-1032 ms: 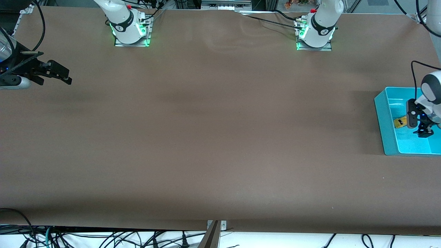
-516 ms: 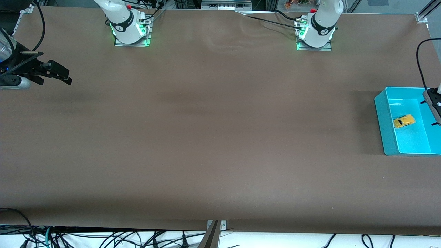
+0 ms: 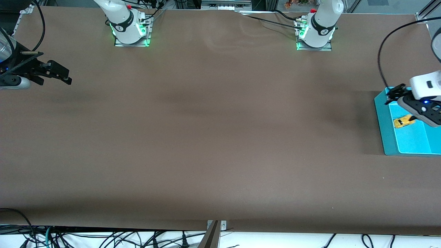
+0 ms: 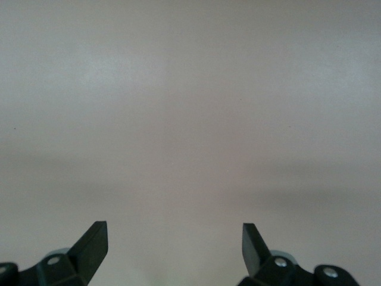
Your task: Wind and store yellow beetle car
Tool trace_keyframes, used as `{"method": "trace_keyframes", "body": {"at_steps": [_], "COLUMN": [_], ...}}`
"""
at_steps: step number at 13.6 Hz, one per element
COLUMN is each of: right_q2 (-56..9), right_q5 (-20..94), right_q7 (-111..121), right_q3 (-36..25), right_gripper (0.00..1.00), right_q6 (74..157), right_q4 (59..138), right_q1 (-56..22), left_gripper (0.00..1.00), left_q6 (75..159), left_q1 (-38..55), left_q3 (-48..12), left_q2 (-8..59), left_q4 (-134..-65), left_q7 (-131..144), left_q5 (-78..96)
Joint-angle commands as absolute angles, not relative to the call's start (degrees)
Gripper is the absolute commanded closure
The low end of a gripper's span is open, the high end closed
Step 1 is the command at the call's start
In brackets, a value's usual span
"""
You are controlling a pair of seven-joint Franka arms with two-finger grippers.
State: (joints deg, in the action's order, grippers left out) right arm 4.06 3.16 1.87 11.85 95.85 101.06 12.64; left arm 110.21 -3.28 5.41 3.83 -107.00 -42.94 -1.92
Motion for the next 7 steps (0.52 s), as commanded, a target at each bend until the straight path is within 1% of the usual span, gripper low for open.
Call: {"method": "trace_keyframes", "body": {"at_steps": [1,3,5,6,7], "right_q2": [3.60,3.60,3.60,3.60,3.60], "right_q5": [2.55,2.55,2.55,2.64,2.64], "right_q7": [0.88,0.88,0.88,0.88,0.88], "right_q3": [11.95,12.04,11.95,11.95,11.95], "right_gripper": [0.00,0.00,0.00,0.00,0.00], "right_q6": [95.01,95.01,95.01,95.01,95.01], "right_q4": [99.84,99.84,99.84,99.84,99.84], "right_q1": [12.74,12.74,12.74,12.83,12.83], "left_gripper": [0.00,0.00,0.00,0.00,0.00], "left_q6": [107.67,106.09,104.59,104.50,104.50], "left_q1": [-2.73,-2.72,-2.90,-2.90,-3.42], "left_q3": [2.30,-1.82,-5.78,-6.76,-6.33], "left_q2": [0.28,-0.79,-1.14,-0.88,-0.70], "left_q4": [-107.67,-106.97,-103.91,-102.49,-102.48], "left_q7": [-27.05,-15.79,-4.17,-3.96,-4.04], "left_q5": [0.61,0.70,-0.08,-0.17,0.17]}}
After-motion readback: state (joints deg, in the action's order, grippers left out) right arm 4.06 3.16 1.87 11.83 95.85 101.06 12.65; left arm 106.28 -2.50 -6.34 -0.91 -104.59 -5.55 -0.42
